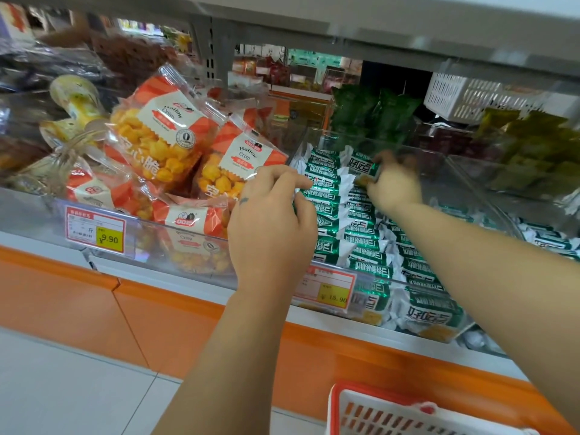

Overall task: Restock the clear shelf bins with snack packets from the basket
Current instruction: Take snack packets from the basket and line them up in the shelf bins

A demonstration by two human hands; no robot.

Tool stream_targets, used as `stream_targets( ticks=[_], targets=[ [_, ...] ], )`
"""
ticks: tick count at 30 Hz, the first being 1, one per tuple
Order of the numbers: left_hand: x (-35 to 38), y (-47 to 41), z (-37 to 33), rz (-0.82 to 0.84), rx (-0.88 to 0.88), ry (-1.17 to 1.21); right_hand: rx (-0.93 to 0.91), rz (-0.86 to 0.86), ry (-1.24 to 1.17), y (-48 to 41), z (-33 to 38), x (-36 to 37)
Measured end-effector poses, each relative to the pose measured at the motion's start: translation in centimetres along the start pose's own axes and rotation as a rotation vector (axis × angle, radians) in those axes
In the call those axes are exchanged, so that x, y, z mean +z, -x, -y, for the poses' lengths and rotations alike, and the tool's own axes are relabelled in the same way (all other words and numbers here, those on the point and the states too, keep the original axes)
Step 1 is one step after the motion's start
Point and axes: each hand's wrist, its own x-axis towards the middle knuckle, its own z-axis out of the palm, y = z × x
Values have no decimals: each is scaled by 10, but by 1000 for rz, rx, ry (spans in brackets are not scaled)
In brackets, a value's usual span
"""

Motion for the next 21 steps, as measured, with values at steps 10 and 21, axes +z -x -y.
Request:
stream_targets(
  ticks=[10, 21],
  targets=[
    [1, 0, 3, -4, 25, -3, -252, 178, 383, 9, 8, -9],
    [-14, 21, -13, -89, 306, -60, -313, 307, 193, 74, 18, -82]
  ],
)
